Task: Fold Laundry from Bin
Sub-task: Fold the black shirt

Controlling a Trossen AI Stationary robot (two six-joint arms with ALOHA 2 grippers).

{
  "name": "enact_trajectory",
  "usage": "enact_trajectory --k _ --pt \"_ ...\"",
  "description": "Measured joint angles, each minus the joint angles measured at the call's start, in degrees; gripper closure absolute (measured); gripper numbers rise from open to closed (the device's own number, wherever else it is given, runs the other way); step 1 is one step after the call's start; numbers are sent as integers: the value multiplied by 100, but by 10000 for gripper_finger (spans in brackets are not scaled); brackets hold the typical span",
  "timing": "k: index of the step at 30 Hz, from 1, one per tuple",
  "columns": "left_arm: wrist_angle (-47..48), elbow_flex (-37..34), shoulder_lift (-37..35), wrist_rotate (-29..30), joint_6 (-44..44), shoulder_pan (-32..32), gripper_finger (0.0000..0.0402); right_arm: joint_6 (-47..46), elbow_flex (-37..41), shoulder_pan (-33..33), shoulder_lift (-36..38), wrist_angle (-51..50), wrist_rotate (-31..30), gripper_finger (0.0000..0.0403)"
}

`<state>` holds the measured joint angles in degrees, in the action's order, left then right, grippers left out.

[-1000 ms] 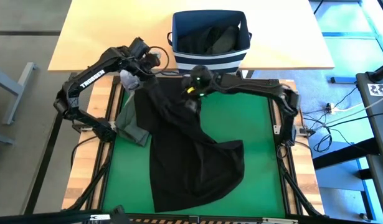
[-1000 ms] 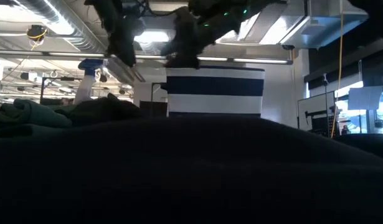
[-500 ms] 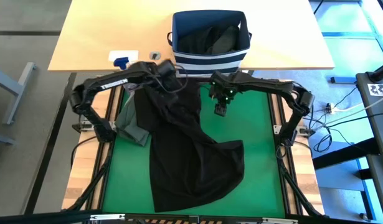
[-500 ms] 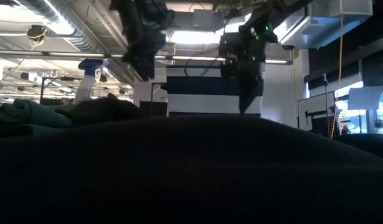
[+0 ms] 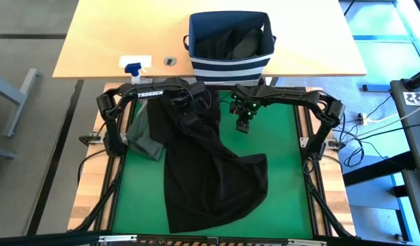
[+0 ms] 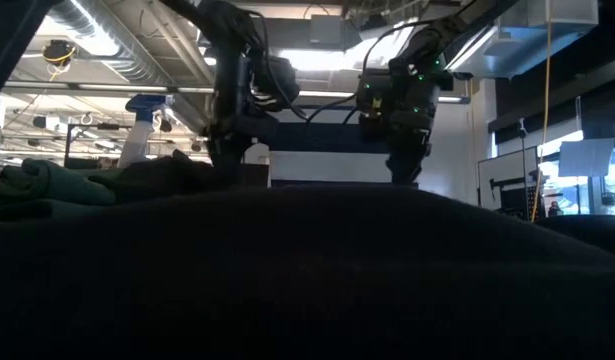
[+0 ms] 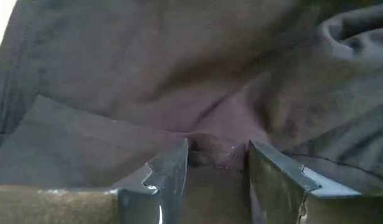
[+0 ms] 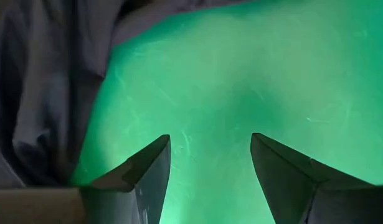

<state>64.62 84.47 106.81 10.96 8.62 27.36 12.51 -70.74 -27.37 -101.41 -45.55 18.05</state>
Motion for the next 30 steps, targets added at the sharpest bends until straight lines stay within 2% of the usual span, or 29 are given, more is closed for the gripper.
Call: enact_trajectory --k 3,5,10,12,15,23,27,30 --pt "-6 0 30 -71 -6 0 248 76 0 -5 0 92 108 180" --pt "4 0 30 -130 -2 0 270 133 0 -3 0 144 111 180" --pt "169 1 21 -144 -13 0 368 174 0 -3 0 277 108 180" --pt "324 2 -63 -178 -1 0 391 270 0 -4 0 279 107 180" --pt "537 29 -455 -128 242 -98 395 300 0 -3 0 268 76 180" --pt "1128 25 -2231 -125 559 -593 395 300 0 -3 0 404 62 180" --pt "1301 -321 -2924 174 634 -678 388 276 0 -3 0 651 62 180" --pt "1333 -818 -3316 151 670 -678 376 248 0 -3 0 797 64 180"
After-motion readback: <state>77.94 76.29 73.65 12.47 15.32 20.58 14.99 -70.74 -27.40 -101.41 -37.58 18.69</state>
